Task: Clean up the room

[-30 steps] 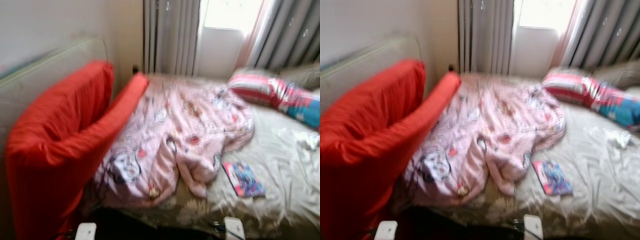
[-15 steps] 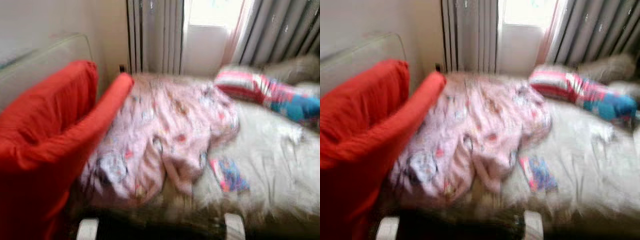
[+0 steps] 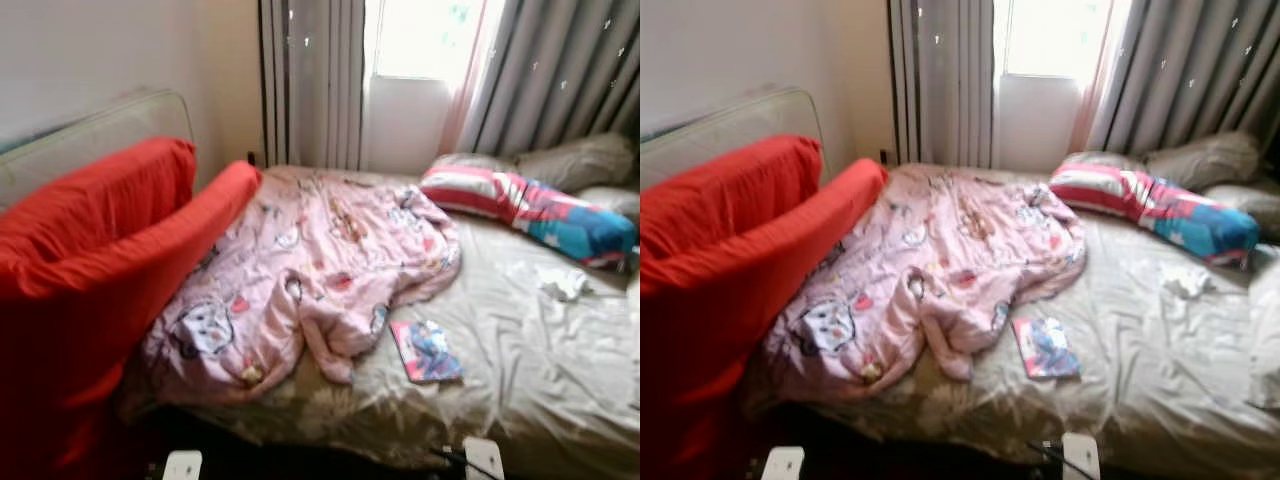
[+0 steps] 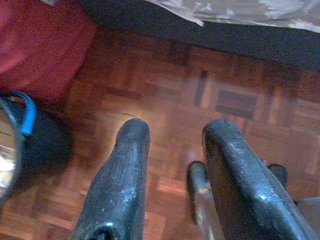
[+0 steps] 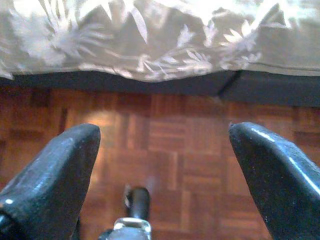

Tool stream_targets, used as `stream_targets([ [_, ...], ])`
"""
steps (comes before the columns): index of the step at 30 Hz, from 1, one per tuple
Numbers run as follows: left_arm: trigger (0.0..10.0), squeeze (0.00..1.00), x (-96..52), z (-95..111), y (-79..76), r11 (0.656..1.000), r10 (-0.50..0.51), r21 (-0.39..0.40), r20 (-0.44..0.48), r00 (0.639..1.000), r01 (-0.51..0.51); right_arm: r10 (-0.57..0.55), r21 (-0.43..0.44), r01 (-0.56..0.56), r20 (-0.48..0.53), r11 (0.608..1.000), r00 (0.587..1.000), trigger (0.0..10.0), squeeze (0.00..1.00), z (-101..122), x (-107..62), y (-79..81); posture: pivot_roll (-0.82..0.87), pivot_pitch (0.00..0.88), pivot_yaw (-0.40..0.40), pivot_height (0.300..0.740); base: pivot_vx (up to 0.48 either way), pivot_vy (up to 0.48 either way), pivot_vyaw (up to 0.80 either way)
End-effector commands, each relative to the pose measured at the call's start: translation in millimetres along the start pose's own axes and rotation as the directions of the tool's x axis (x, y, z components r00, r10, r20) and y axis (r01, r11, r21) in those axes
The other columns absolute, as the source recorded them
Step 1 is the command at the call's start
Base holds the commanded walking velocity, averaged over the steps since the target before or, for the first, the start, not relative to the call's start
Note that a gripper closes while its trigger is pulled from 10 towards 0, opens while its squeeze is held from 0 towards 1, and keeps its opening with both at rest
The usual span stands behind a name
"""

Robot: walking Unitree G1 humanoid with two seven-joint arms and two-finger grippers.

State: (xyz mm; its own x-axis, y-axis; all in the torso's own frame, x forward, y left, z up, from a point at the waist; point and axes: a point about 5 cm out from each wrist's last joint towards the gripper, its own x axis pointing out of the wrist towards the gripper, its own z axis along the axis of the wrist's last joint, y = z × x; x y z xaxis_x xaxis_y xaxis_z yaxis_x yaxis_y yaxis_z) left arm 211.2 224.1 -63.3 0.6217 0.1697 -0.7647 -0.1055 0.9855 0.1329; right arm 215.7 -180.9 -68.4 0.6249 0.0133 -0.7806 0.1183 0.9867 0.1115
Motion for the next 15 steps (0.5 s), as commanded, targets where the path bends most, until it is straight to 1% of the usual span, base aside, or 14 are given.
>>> stream_targets([
  [1,10.0,0.0,0.1,0.3,0.7,1.0,0.002,0.011,-0.004,1.0,-0.002,0.007,0.001,-0.007,0.014,1.0,1.0,10.0,0.0,5.0,0.9,2.8,0.02,0.0,-0.052,0.74,0.0,-0.307,0.0],
  [4,10.0,0.0,0.2,0.7,0.6,1.0,0.003,0.009,-0.004,1.0,-0.003,0.009,-0.008,-0.009,0.017,1.0,1.0,10.0,0.0,5.8,1.0,3.0,0.02,0.0,-0.052,0.74,0.0,-0.3,0.0],
  [6,10.0,0.0,0.3,1.4,0.6,1.0,0.004,0.007,-0.002,1.0,-0.004,0.012,-0.03,-0.011,0.026,0.999,1.0,10.0,0.0,7.7,1.1,2.9,0.03,0.0,-0.054,0.74,0.0,-0.302,0.0],
  [9,10.0,0.0,0.5,2.7,0.8,1.0,0.006,0.004,-0.001,1.0,-0.006,0.008,-0.045,-0.006,0.03,0.999,1.0,10.0,0.0,9.7,1.3,2.5,0.03,0.0,-0.056,0.74,0.0,-0.294,0.8],
  [11,10.0,0.0,0.5,2.5,0.5,1.0,0.009,-0.003,-0.001,1.0,-0.009,0.003,-0.033,-0.002,0.026,0.999,1.0,10.0,0.0,9.0,1.2,2.0,0.03,0.0,-0.059,0.74,0.0,-0.292,0.72],
  [15,10.0,0.0,0.6,2.6,-0.1,1.0,0.006,-0.004,-0.003,1.0,-0.006,0.002,-0.024,-0.001,0.024,1.0,1.0,10.0,0.0,8.9,1.2,1.4,0.02,0.0,-0.063,0.74,0.0,-0.291,0.0],
])
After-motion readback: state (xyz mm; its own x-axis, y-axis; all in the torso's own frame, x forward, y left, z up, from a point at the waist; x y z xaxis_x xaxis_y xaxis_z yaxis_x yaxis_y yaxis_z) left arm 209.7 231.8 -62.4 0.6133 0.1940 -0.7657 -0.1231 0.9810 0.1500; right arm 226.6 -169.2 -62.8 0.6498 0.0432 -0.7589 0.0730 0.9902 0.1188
